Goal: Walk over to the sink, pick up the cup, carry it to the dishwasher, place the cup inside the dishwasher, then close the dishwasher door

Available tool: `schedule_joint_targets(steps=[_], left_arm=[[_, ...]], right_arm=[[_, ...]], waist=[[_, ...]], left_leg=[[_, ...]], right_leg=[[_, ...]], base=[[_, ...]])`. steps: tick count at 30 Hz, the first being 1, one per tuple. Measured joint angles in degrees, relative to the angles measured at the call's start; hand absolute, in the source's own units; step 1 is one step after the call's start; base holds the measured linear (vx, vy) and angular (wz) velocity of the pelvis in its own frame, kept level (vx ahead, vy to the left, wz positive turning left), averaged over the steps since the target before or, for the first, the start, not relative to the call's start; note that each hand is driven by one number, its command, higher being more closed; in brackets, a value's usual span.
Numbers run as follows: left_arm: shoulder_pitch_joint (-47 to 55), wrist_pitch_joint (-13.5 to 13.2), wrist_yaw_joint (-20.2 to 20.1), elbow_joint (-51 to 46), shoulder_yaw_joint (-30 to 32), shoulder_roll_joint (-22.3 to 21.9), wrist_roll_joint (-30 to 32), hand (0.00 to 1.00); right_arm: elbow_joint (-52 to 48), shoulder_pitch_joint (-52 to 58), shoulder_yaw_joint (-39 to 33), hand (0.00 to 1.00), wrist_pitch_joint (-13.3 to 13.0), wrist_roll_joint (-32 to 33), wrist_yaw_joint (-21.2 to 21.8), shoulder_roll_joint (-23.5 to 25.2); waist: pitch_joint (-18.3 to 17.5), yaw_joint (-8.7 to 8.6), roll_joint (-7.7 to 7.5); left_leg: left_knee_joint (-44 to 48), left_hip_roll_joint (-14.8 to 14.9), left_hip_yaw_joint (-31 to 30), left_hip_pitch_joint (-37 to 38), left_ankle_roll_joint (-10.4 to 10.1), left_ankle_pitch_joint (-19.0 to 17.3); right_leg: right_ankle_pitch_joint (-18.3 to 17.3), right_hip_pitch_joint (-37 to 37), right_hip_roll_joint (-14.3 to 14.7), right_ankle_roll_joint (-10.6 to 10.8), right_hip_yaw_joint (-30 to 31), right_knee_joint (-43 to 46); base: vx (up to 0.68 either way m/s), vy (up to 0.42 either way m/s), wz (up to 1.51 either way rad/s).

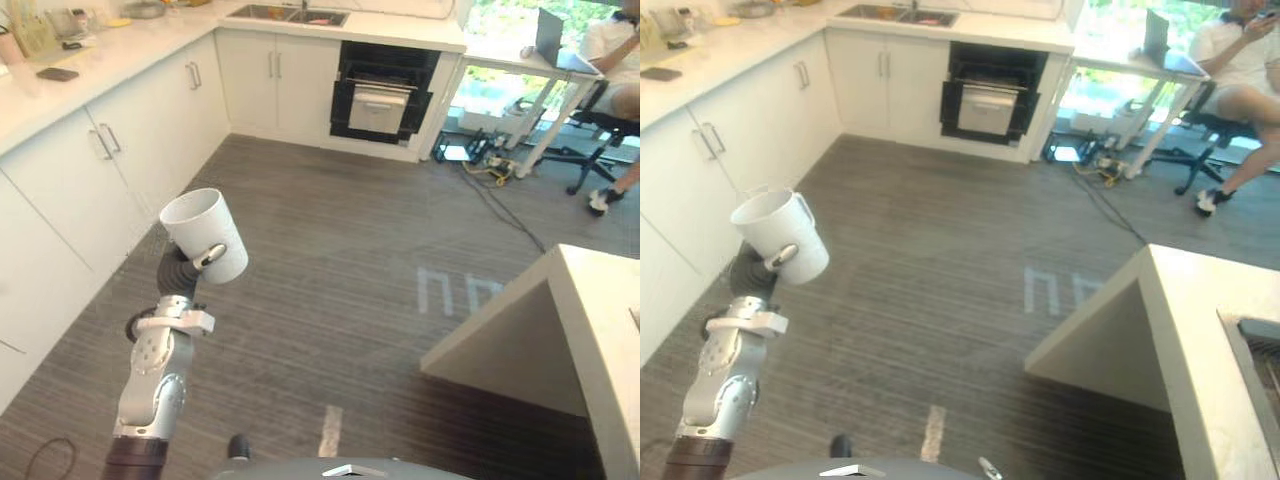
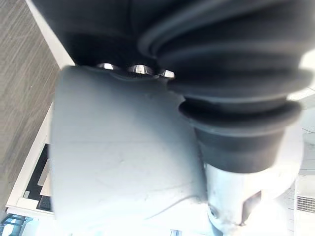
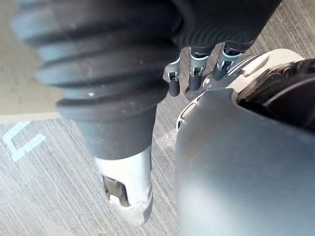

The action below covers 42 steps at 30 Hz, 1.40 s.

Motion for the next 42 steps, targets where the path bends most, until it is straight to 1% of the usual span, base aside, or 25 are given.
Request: schedule_joint_targets(steps=[1, 9, 12, 13, 15, 17, 18, 19, 21, 23, 24, 26, 28, 31, 32, 33, 34, 35, 36, 37, 38, 39, 40, 41, 42], left_arm=[[0.2, -1.2, -0.8, 1.6, -2.2, -0.5, -2.1, 1.0], [0.2, -1.3, -0.8, 1.7, -2.2, -0.5, -2.1, 1.0], [0.2, -2.1, -0.7, 3.2, -2.0, -0.5, -2.1, 1.0], [0.1, -2.3, -0.5, 4.0, -2.0, -0.5, -2.1, 1.0], [0.1, -2.3, -0.1, 4.5, -1.8, -0.5, -2.2, 1.0], [0.1, -2.3, 0.3, 4.2, -1.0, -1.3, -2.6, 1.0], [0.3, -2.3, 0.3, 4.1, 0.1, -2.9, -3.2, 1.0], [0.7, -2.2, 0.4, 4.1, 0.2, -4.0, -3.3, 1.0], [1.0, -2.2, 0.1, 4.0, 0.1, -4.6, -3.3, 1.0], [1.2, -2.2, 0.1, 3.8, 0.1, -4.9, -3.2, 1.0], [1.2, -2.2, 0.1, 3.7, 0.1, -4.9, -3.2, 1.0], [1.5, -2.2, 0.2, 2.4, 0.3, -4.9, -3.2, 1.0], [1.9, -2.2, 0.2, 0.7, 0.3, -4.8, -3.2, 1.0], [2.7, -2.1, 0.0, 0.0, 0.3, -4.9, -3.3, 1.0], [2.7, -1.8, -0.1, -0.4, 0.3, -5.0, -3.3, 1.0], [2.7, -1.7, -0.2, -0.7, 0.3, -5.1, -3.3, 1.0], [2.7, -1.6, -0.6, -1.4, 0.2, -5.1, -3.3, 1.0], [2.7, -1.6, -0.8, -1.7, 0.1, -5.1, -3.3, 1.0], [2.3, -1.7, -0.9, -1.9, 0.3, -6.0, -3.3, 1.0], [1.4, -1.6, -0.9, -1.8, 0.0, -6.4, -3.3, 1.0], [0.8, -1.6, -0.8, -1.8, 0.0, -6.4, -3.3, 1.0], [-0.3, -1.6, -0.3, -2.2, 0.0, -6.3, -3.3, 1.0], [-1.7, -1.6, 0.7, -2.5, 0.1, -6.1, -3.3, 1.0], [-2.2, -1.7, 1.0, -2.5, 0.3, -6.1, -3.3, 1.0], [-3.0, -1.7, 2.3, -2.3, 0.7, -5.9, -3.3, 1.0]], right_arm=[[1.4, -0.2, 5.3, 0.0, -1.8, 0.0, -0.7, -0.6], [1.4, 0.2, 5.3, 0.0, -2.0, 0.1, -0.7, -0.7], [1.4, 0.9, 3.1, 0.0, -2.2, 1.3, -0.1, -0.5], [1.4, 1.8, 1.7, 0.0, -2.7, 1.2, 0.7, -0.4], [1.5, 2.9, -0.5, 0.0, -2.9, 1.2, 1.0, 0.2], [2.1, 3.7, -4.4, 0.0, -2.9, 1.3, 1.1, 1.6], [2.2, 3.8, -6.0, 0.0, -2.8, 1.5, 1.1, 1.8], [1.9, 4.5, -6.4, 0.0, -2.6, 1.9, 1.0, 1.5], [1.5, 4.8, -6.4, 0.0, -2.7, 2.1, 0.9, 1.2], [1.4, 4.4, -7.6, 0.0, -2.7, 2.4, 0.5, 0.9], [1.4, 4.4, -7.7, 0.0, -2.7, 2.4, 0.5, 0.8], [1.4, 4.4, -8.1, 0.0, -2.7, 2.4, 0.5, 0.2], [1.4, 4.4, -8.1, 0.0, -2.8, 2.3, 0.5, 0.2], [1.4, 4.5, -8.2, 0.0, -3.1, 1.6, 0.3, 0.4], [1.6, 4.6, -8.6, 0.0, -3.2, 1.2, -0.2, 0.6], [1.7, 4.6, -9.0, 0.0, -3.2, 1.2, -0.7, 0.6], [1.7, 4.9, -9.9, 0.0, -3.3, 1.2, -1.8, 0.9], [1.7, 5.2, -10.2, 0.0, -3.4, 1.2, -2.0, 0.8], [1.7, 5.4, -10.4, 0.0, -4.2, 1.2, -2.1, 0.0], [1.6, 5.9, -10.3, 0.0, -5.0, 1.2, -2.3, -0.3], [1.4, 6.3, -10.3, 0.0, -5.2, 1.2, -2.5, 0.0], [1.4, 6.9, -10.3, 0.0, -5.6, 1.2, -2.9, 0.3], [1.6, 7.0, -10.2, 0.0, -6.0, 1.2, -3.0, 0.1], [1.6, 6.8, -10.4, 0.0, -6.3, 1.2, -3.0, 0.2], [1.4, 6.9, -10.3, 0.0, -6.5, 1.2, -2.9, 0.6]], waist=[[-0.8, -1.73, 0.53], [-0.7, -1.81, 0.65], [-0.5, -2.05, 0.88], [-0.4, -2.06, 1.01], [-0.2, -2.31, 1.02], [1.1, -2.14, 0.53], [2.4, -1.52, 0.57], [2.6, -1.25, 1.34], [2.3, -1.1, 2.07], [2.1, -0.96, 3.58], [2.1, -0.97, 3.67], [1.4, -1.16, 4.77], [1.4, -1.31, 4.85], [1.3, -1.64, 4.49], [1.3, -1.74, 3.96], [1.3, -1.72, 3.58], [1.6, -1.7, 2.55], [1.6, -1.68, 2.19], [2.1, -1.74, 2.86], [2.5, -2.54, 3.23], [2.7, -2.74, 2.92], [2.9, -2.85, 2.17], [3.6, -3.0, 2.78], [3.8, -2.9, 2.96], [3.9, -3.1, 3.07]], left_leg=[[-0.1, 1.3, 3.4, 3.1, -1.0, -1.7], [0.0, 1.1, 3.1, 3.1, -1.0, -1.7], [0.0, 1.0, 2.5, 3.6, -1.0, -1.7], [0.1, 0.9, 1.5, 4.0, -0.8, -1.9], [0.4, 0.6, 0.1, 4.1, -0.5, -2.2], [3.3, 0.2, -1.3, 3.6, -0.3, -3.2], [7.0, 0.1, -2.3, 3.1, -0.2, -4.8], [8.7, 0.0, -3.2, 2.4, 0.1, -5.3], [7.7, 0.1, -3.5, 2.4, 0.0, -5.2], [5.4, 0.1, -3.5, 2.2, 0.3, -4.1], [4.5, 0.0, -3.4, 2.3, 0.4, -3.7], [1.1, -0.3, -2.9, 3.2, 0.1, -2.4], [0.6, -0.4, -2.6, 3.5, 0.1, -2.5], [0.6, -0.6, -1.7, 4.2, 0.0, -3.0], [0.8, -1.3, -1.5, 4.1, 0.1, -3.8], [1.4, -1.9, -1.5, 3.9, 0.0, -4.6], [3.3, -3.6, -1.7, 3.9, 0.7, -6.8], [4.5, -4.5, -2.0, 3.9, 1.0, -7.9], [7.2, -4.8, -3.3, 3.7, 1.3, -10.0], [11.0, -4.8, -4.5, 3.5, 1.9, -12.0], [12.5, -4.9, -4.9, 3.7, 2.2, -13.1], [14.9, -5.3, -5.7, 4.5, 3.4, -15.6], [16.9, -4.8, -6.4, 5.2, 4.0, -17.8], [17.5, -4.4, -6.4, 5.6, 4.2, -18.8], [17.8, -3.3, -6.3, 6.3, 4.2, -20.0]], right_leg=[[0.6, 1.3, 0.9, -0.3, 3.2, -2.1], [0.5, 1.4, 1.0, -0.5, 3.4, -1.6], [-0.1, 1.5, 1.0, -1.5, 3.6, -0.4], [-0.8, 1.8, 1.0, -2.3, 3.5, 0.2], [-2.0, 1.9, 0.9, -2.8, 3.2, 1.7], [-3.1, 2.1, 0.4, -1.5, 4.2, 4.0], [-4.1, 2.6, -0.1, -1.0, 4.6, 5.2], [-4.4, 3.0, -0.3, -1.1, 4.3, 5.5], [-4.8, 2.7, -0.1, -1.2, 4.1, 5.7], [-4.9, 1.0, -0.1, -1.2, 4.3, 6.4], [-4.9, 0.6, -0.1, -1.2, 4.4, 6.5], [-4.6, -0.7, -0.1, -1.2, 5.1, 6.5], [-4.6, -1.1, -0.2, -1.1, 5.9, 6.5], [-4.7, -1.2, -0.7, -0.8, 6.3, 6.6], [-5.5, -1.9, -1.5, -0.1, 6.6, 8.1], [-6.4, -2.4, -2.3, 0.1, 6.7, 9.2], [-7.8, -2.3, -4.4, 0.6, 6.6, 11.1], [-8.2, -2.1, -5.3, 0.6, 6.5, 12.4], [-8.1, -4.4, -6.0, -0.1, 6.1, 21.0], [-5.2, -9.2, -7.2, -4.5, 6.0, 33.4], [-2.7, -11.5, -7.9, -6.9, 6.1, 39.0], [4.6, -15.0, -9.5, -8.2, 6.8, 47.2], [11.1, -19.1, -9.7, -7.1, 8.7, 54.5], [5.6, -20.9, -8.7, -6.0, 9.9, 56.6], [-1.5, -23.1, -5.5, -5.7, 10.3, 53.3]], base=[[0.02, -0.004, -0.05], [0.0, 0.0, 0.0], [-0.01, -0.005, 0.03], [-0.02, -0.018, 0.1], [-0.03, -0.025, 0.25], [-0.03, -0.018, 0.23], [-0.07, -0.02, 0.11], [-0.08, -0.024, 0.09], [-0.07, -0.019, 0.13], [-0.08, 0.0, 0.01], [-0.07, 0.01, -0.09], [-0.03, 0.015, -0.15], [0.03, 0.014, -0.23], [0.06, -0.002, -0.18], [0.07, 0.004, -0.04], [0.09, 0.045, 0.03], [0.09, 0.073, 0.04], [0.18, 0.098, 0.02], [0.14, 0.086, 0.21], [0.17, 0.114, 0.33], [0.15, 0.148, 0.47], [0.16, 0.156, 0.29], [0.17, 0.121, 0.13], [0.13, 0.093, -0.06], [0.17, 0.069, -0.02]])
